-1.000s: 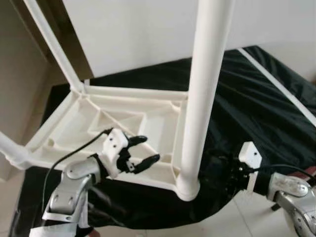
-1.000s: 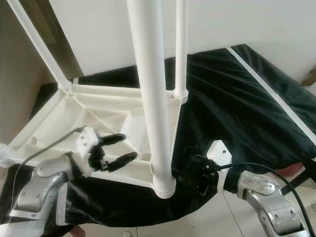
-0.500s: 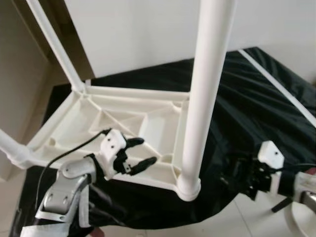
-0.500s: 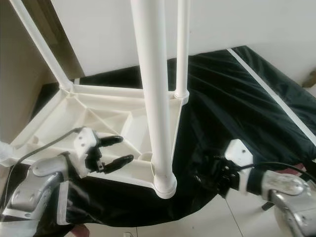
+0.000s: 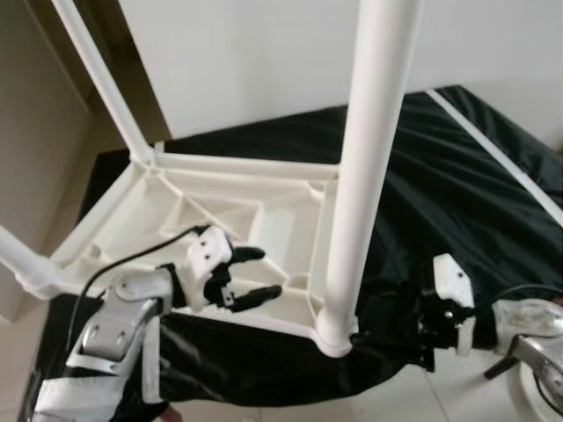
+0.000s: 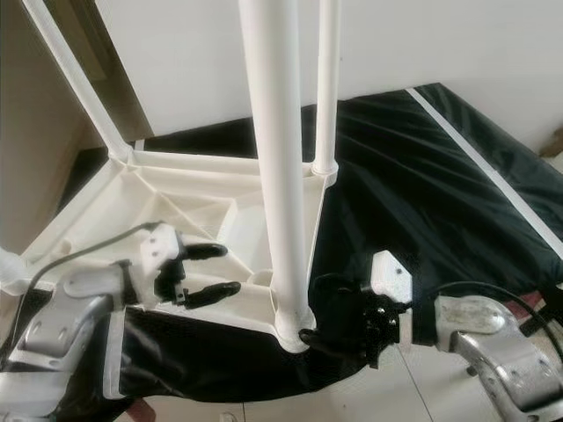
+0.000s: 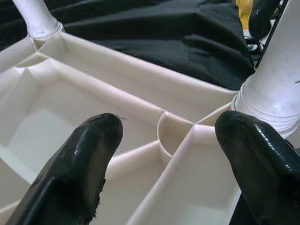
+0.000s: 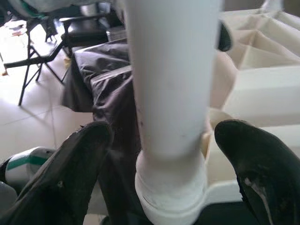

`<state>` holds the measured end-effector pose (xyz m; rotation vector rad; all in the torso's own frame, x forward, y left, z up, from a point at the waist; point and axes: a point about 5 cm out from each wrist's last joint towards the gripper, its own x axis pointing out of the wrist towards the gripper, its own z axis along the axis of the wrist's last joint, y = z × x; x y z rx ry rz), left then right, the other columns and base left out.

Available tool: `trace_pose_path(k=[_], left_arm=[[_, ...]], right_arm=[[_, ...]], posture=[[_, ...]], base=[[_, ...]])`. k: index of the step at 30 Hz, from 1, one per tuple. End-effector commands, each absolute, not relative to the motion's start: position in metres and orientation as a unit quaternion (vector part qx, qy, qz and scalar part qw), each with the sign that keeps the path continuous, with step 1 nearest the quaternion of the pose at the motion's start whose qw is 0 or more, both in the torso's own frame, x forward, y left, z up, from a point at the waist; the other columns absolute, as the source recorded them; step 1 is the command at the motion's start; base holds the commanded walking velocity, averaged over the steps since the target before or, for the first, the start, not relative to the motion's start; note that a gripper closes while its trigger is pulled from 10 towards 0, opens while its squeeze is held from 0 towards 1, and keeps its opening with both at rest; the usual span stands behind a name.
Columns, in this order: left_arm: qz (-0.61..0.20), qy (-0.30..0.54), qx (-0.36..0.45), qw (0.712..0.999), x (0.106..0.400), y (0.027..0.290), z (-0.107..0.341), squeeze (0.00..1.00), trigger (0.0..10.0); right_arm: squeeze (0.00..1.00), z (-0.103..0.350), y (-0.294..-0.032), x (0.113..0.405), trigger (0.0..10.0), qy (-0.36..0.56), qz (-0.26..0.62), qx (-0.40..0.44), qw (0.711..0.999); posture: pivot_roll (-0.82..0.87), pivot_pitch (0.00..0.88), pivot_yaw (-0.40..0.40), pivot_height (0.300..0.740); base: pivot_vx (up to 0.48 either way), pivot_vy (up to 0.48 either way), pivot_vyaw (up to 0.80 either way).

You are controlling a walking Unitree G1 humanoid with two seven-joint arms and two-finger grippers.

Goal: Building children table

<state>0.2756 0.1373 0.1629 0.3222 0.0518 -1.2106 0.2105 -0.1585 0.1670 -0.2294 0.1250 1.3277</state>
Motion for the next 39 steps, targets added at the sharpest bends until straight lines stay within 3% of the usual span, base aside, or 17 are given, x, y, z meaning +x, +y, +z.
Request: trace_pose_path(k=[1,6,12,19,22,26,27,30,39], left_arm=[[-0.578,0.036,0.149,0.802,0.275,0.137,0.158,0.0,10.0],[-0.579,0.038,0.151,0.801,0.275,0.136,0.157,0.0,10.0],[-0.584,0.035,0.144,0.798,0.275,0.13,0.155,0.0,10.0],[-0.584,0.033,0.14,0.799,0.276,0.126,0.154,0.0,10.0],[-0.583,0.032,0.137,0.8,0.275,0.124,0.153,0.0,10.0],[-0.583,0.031,0.136,0.8,0.275,0.124,0.153,0.0,10.0],[-0.582,0.03,0.129,0.802,0.273,0.122,0.152,0.0,10.0],[-0.582,0.028,0.123,0.804,0.272,0.12,0.151,0.0,10.0],[-0.587,0.025,0.106,0.803,0.268,0.113,0.148,0.0,10.0]], right_arm=[[0.0,0.164,-0.153,0.214,10.0,0.057,0.617,-0.108,0.777],[0.0,0.164,-0.147,0.219,10.0,0.047,0.613,-0.111,0.781],[0.0,0.148,-0.12,0.236,10.0,0.028,0.574,-0.129,0.808],[0.0,0.138,-0.117,0.249,10.0,0.021,0.539,-0.149,0.829],[0.0,0.136,-0.133,0.263,10.0,0.029,0.498,-0.159,0.852],[0.0,0.137,-0.136,0.265,10.0,0.03,0.49,-0.163,0.856],[0.0,0.139,-0.153,0.274,10.0,0.031,0.454,-0.17,0.874],[0.0,0.142,-0.167,0.281,10.0,0.03,0.419,-0.177,0.89],[0.0,0.14,-0.172,0.29,10.0,0.017,0.388,-0.182,0.903]], posture=[[0.04,0.01,0.091,0.74],[0.05,0.01,0.087,0.74],[0.05,0.006,0.086,0.74],[0.05,0.002,0.085,0.74],[0.05,0.0,0.084,0.74],[0.05,0.0,0.084,0.74],[0.05,0.0,0.081,0.74],[0.04,0.0,0.079,0.74],[0.03,0.0,0.089,0.74]], base=[[0.0,0.0,0.0],[0.0,0.0,0.0],[0.0,0.0,0.0],[0.0,0.0,0.0],[0.0,0.0,0.0],[0.0,0.0,0.0],[0.0,0.0,0.0],[0.0,0.0,0.0],[0.0,0.0,0.0]])
